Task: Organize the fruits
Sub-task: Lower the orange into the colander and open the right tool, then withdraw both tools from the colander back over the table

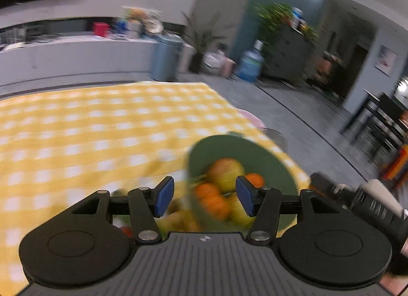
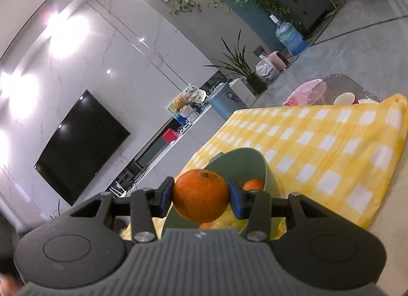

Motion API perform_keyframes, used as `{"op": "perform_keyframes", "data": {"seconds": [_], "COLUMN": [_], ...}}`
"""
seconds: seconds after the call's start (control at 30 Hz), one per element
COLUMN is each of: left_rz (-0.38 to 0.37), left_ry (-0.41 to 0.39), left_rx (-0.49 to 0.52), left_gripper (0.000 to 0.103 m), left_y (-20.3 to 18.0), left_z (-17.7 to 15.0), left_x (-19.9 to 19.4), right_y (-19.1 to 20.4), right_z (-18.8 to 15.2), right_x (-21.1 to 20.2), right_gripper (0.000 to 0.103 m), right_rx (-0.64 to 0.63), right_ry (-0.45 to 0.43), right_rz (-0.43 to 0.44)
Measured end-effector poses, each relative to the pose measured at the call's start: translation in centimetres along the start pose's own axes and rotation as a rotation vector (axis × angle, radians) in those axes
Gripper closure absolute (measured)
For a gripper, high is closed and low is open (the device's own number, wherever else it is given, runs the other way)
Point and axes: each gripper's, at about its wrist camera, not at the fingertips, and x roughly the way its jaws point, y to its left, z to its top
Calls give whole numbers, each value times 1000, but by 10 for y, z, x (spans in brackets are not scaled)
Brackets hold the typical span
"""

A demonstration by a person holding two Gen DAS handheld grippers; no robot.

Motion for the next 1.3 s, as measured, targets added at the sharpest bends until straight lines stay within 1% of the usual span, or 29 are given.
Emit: {"op": "perform_keyframes", "data": {"seconds": [0.1, 0.17, 0.23, 0.27, 0.37, 0.5, 0.53, 0.57, 0.67, 0.87, 0.97, 1.1, 1.17, 1.23, 1.3], "left_rz": [34, 37, 25, 20, -9, -38, -41, -43, -58, -40, -31, -21, 4, 52, 59], "left_ry": [-1, 21, 44, 49, 44, 26, 26, 29, 38, 34, 34, 24, 46, 83, 88], "left_rx": [-32, -60, -91, -111, -151, -161, -163, -167, -188, -176, -162, -155, -150, -143, -156], "left_gripper": [38, 38, 38, 38, 38, 37, 37, 37, 37, 35, 34, 33, 33, 33, 33], "left_y": [21, 36, 48, 54, 65, 71, 72, 73, 77, 73, 69, 66, 66, 66, 72], "left_z": [-18, -25, -28, -27, -25, -27, -25, -26, -28, -24, -22, -19, -16, -15, -15], "left_x": [-12, -12, -9, -6, -6, -10, -10, -10, -8, -13, -17, -26, -31, -33, -37], "right_y": [13, 19, 18, 19, 20, 18, 18, 19, 21, 31, 40, 57, 68, 79, 91], "right_z": [-5, -9, -10, -12, -18, -20, -21, -21, -21, -24, -24, -25, -26, -28, -30], "right_x": [4, 9, 17, 20, 22, 30, 30, 29, 25, 23, 22, 19, 17, 16, 14], "right_gripper": [60, 60, 60, 60, 59, 57, 42, 30, 30, 30, 31, 31, 31, 31, 31], "right_rx": [-100, -135, -133, -140, -168, -166, -167, -166, -170, -203, -208, -230, -252, -271, -291], "right_ry": [-5, 2, 28, 29, 7, 13, 5, -10, -30, -30, -29, -26, -19, -10, 1], "right_rz": [-70, -83, -90, -107, -129, -148, -156, -162, -159, -163, -148, -108, -96, -83, -69]}}
